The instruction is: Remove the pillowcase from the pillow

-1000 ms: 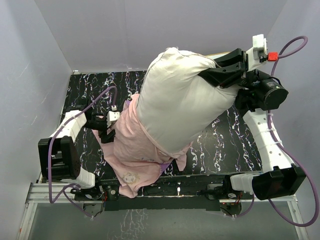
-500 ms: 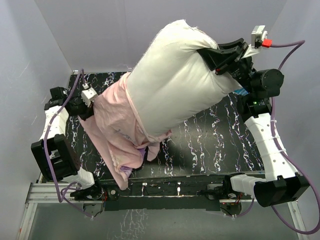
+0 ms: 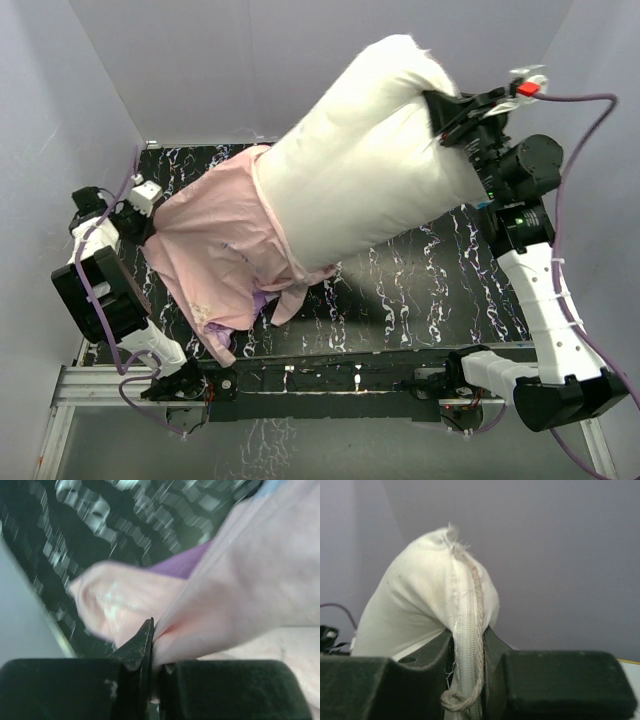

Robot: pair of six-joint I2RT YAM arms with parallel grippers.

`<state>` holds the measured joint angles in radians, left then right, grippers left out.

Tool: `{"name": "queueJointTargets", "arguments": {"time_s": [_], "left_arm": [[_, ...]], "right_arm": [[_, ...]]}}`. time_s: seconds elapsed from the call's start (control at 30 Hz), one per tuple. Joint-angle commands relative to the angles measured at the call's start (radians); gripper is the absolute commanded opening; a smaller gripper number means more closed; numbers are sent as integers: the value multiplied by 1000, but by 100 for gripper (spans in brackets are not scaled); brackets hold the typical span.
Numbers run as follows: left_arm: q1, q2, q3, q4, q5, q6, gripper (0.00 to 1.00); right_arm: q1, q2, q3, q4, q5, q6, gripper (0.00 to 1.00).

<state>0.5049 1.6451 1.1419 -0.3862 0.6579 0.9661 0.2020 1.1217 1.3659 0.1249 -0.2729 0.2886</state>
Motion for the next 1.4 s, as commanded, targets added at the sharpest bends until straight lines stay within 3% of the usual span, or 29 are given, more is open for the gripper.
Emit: {"name": "queueJointTargets", "arguments": {"time_s": [0.0,0.17,0.43,0.57,0.73,0.83,1.1,1.23,1.37], "left_arm": [[119,13,-31,39,-241,54,0],[119,-16,-72,44,-229,89,0],[139,24,-29,88,-310,12,0],[149,33,-30,107,-328,10,0],[148,36,-2,118,-337,-34,0],[149,26,41,81,-302,-71,0],[99,-45,367,-106,-24,-407,0],[-16,-153,463,-68,26,-536,0],[-196,-239,466,-67,52,-587,0]], "right_arm": [[-68,-146,86,354,387,-95,8],[-68,-150,88,331,414,-99,8],[-68,-147,146,324,782,-246,8],[-68,-164,138,384,850,-319,8],[-68,-160,152,364,803,-290,8],[-68,-145,173,304,690,-205,8],[-67,-109,196,225,437,46,8],[-68,-91,242,204,395,105,8],[-67,-67,295,185,359,157,8]]}}
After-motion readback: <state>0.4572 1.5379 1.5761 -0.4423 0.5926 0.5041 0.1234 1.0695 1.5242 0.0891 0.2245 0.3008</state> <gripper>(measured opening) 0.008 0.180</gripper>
